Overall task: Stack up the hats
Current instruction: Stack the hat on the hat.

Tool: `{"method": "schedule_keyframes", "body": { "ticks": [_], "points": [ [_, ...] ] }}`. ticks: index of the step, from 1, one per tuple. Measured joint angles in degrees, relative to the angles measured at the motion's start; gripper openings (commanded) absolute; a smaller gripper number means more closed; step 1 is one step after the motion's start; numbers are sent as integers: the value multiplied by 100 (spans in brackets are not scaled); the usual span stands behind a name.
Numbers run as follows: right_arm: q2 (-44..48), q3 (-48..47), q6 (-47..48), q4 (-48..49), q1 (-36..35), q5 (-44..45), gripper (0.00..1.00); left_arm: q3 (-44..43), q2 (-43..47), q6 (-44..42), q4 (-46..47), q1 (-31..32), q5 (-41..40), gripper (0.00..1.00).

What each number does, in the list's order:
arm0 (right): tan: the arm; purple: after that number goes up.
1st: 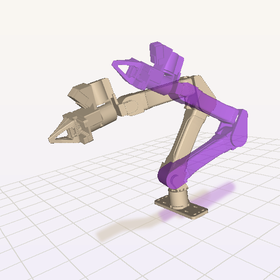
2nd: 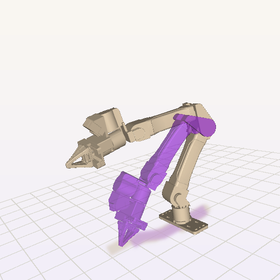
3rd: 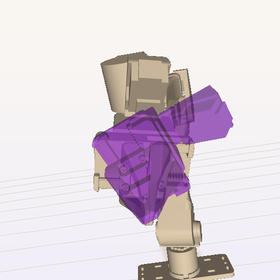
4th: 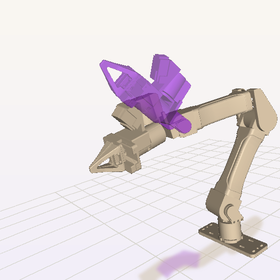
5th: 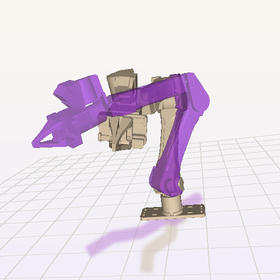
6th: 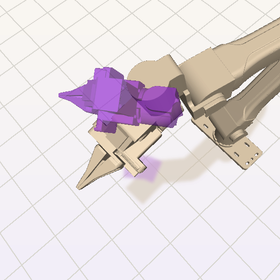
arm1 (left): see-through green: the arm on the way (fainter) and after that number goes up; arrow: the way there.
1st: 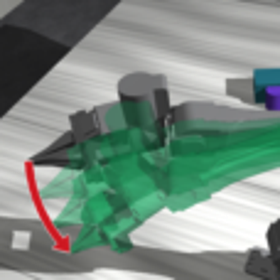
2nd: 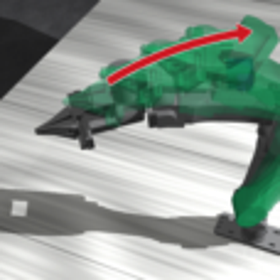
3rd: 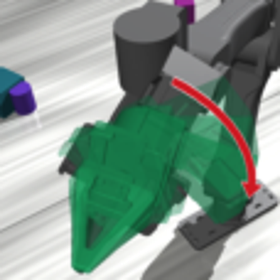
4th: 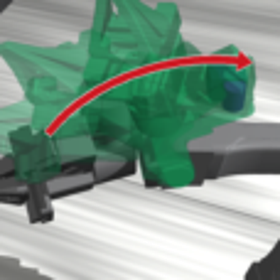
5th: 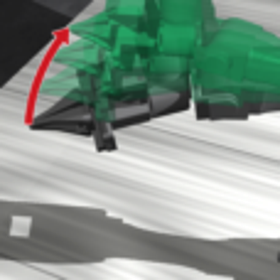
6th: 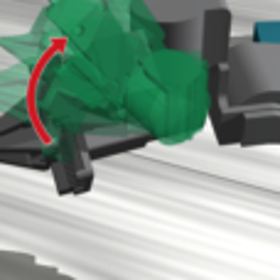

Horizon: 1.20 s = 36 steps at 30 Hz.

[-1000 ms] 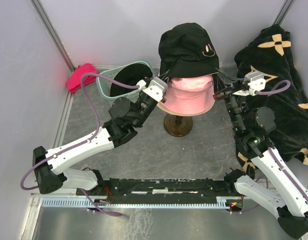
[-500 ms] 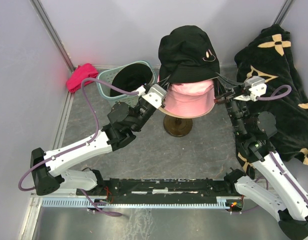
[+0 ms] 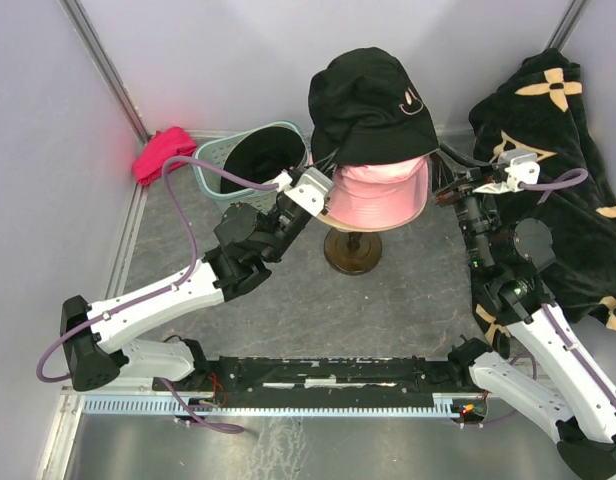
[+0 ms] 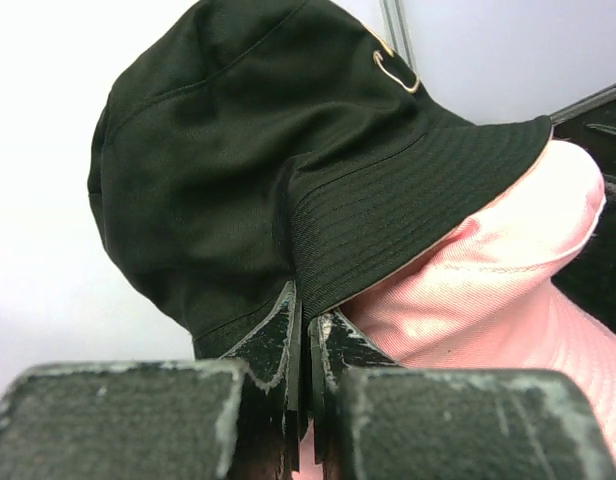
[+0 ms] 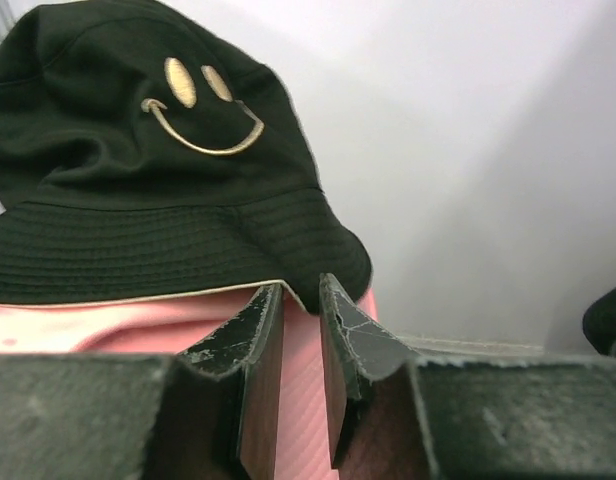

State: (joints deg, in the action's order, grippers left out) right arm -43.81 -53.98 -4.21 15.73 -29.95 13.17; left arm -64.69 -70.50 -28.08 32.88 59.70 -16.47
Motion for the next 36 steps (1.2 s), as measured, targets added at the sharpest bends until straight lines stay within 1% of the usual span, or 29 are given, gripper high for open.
{"method": "schedule_keyframes", "body": {
  "ticks": [2,7,12,14,18,25,29,36],
  "points": [
    [20,-13,-28,-83,13,173,28,0,0,-13,0,-22,-26,3],
    [260,-13,-142,-380,238,1045,30,0,111,-17,-7,-122,-249,3],
    [492,-90,-743,-702,238,1521,32,0,129,-17,-52,-122,-289,3],
    [448,-319,-1191,-975,238,1659,34,0,129,-17,-55,-122,-289,3],
    [243,-815,-2398,-1491,238,1797,37,2,129,-17,-59,-122,-286,3],
    [129,-1014,-4658,-2072,238,1731,39,2,129,-33,-76,-122,-269,3],
    [13,-1038,-5875,-2170,238,1530,40,2,129,-37,-109,-122,-247,3],
    [-334,-1038,-7283,-2133,238,1058,41,7,168,-42,-146,-122,-247,3]
  ]
}}
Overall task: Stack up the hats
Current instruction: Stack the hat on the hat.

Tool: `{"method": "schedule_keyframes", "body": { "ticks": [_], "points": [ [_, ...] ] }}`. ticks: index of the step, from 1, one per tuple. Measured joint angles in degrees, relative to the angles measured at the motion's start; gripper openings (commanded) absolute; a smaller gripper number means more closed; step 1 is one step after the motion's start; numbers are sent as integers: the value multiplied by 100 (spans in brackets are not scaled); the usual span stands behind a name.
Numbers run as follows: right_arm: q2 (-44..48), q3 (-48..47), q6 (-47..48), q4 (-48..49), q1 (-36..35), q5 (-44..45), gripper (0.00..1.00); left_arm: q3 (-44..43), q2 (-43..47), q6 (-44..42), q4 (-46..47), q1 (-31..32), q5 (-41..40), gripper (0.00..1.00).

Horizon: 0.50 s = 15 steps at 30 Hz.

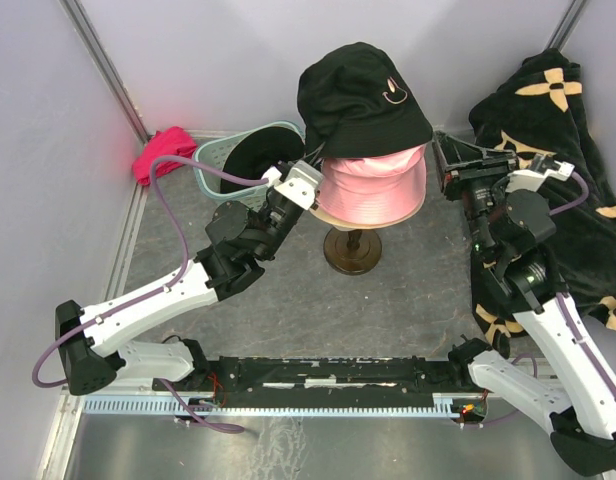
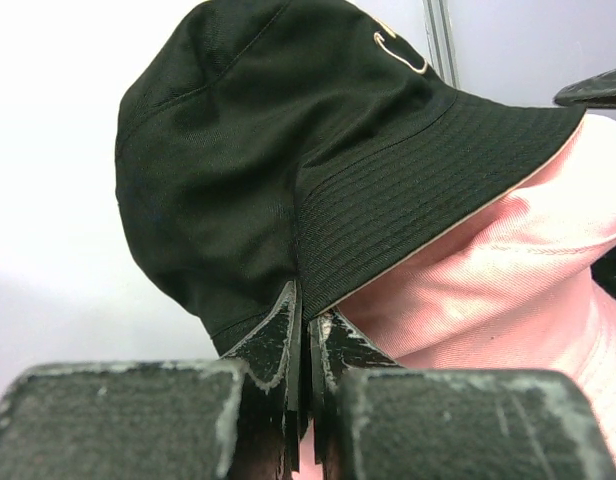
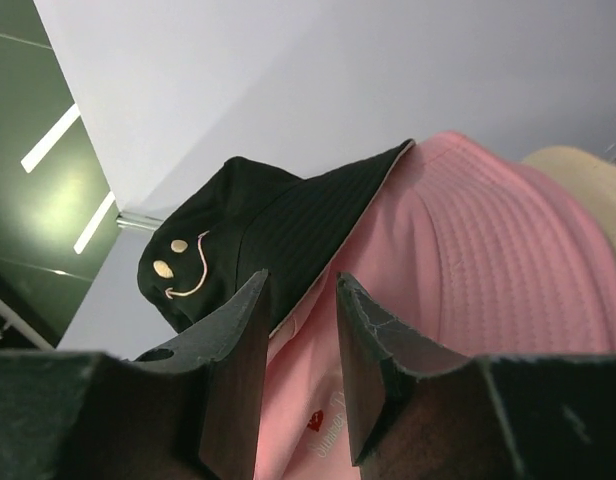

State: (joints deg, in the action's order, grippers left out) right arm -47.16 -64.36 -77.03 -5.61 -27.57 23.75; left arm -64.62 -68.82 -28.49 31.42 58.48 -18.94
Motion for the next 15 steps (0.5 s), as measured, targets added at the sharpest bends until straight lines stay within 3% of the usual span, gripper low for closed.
{"method": "schedule_keyframes", "body": {
  "ticks": [7,15],
  "points": [
    [-247,22,-778,184,0,-330,41,33,37,-55,-7,0,2,3],
    [-243,44,-1014,348,4,-363,40,35,42,-92,-7,0,17,3]
  ]
}}
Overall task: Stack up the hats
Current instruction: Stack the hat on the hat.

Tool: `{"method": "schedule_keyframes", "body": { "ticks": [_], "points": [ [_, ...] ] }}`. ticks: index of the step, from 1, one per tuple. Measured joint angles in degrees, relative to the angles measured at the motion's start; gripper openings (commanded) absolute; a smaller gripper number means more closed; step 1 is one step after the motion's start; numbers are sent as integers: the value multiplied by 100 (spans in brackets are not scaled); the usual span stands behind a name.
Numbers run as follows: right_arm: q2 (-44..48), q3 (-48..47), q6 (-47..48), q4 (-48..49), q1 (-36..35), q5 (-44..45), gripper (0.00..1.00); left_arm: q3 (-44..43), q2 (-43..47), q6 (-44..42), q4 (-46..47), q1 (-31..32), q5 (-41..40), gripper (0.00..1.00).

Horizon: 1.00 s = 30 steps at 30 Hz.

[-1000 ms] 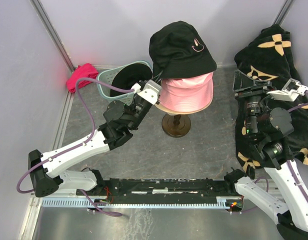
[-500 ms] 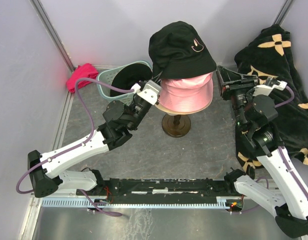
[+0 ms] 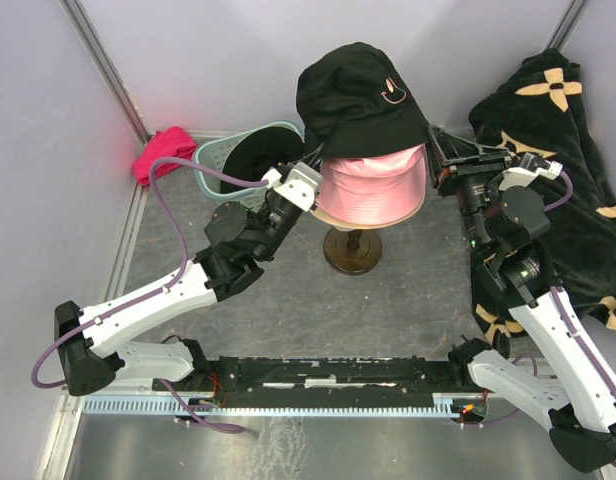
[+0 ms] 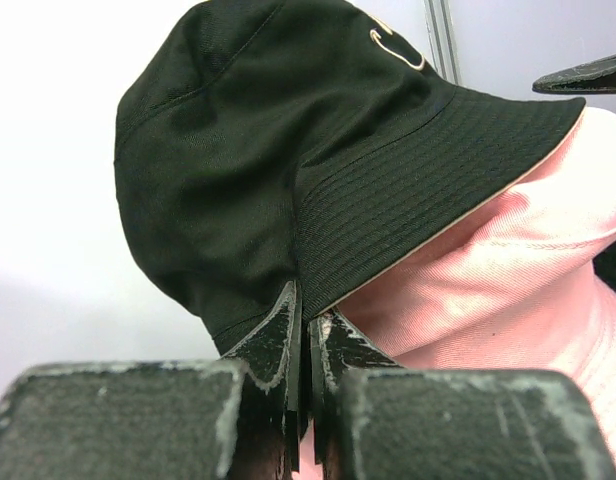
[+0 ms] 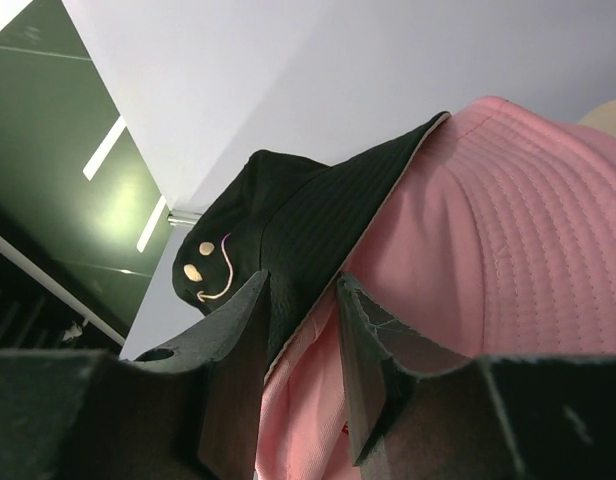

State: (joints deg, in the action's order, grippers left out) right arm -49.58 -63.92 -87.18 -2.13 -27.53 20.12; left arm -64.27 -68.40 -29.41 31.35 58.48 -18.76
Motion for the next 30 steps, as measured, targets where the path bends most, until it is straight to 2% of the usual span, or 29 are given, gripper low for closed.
{"method": "schedule_keyframes", "body": {
  "ticks": [30],
  "points": [
    [-76,354,-461,863,142,37,33,17,11,-11,-83,0,107,3]
  ]
}}
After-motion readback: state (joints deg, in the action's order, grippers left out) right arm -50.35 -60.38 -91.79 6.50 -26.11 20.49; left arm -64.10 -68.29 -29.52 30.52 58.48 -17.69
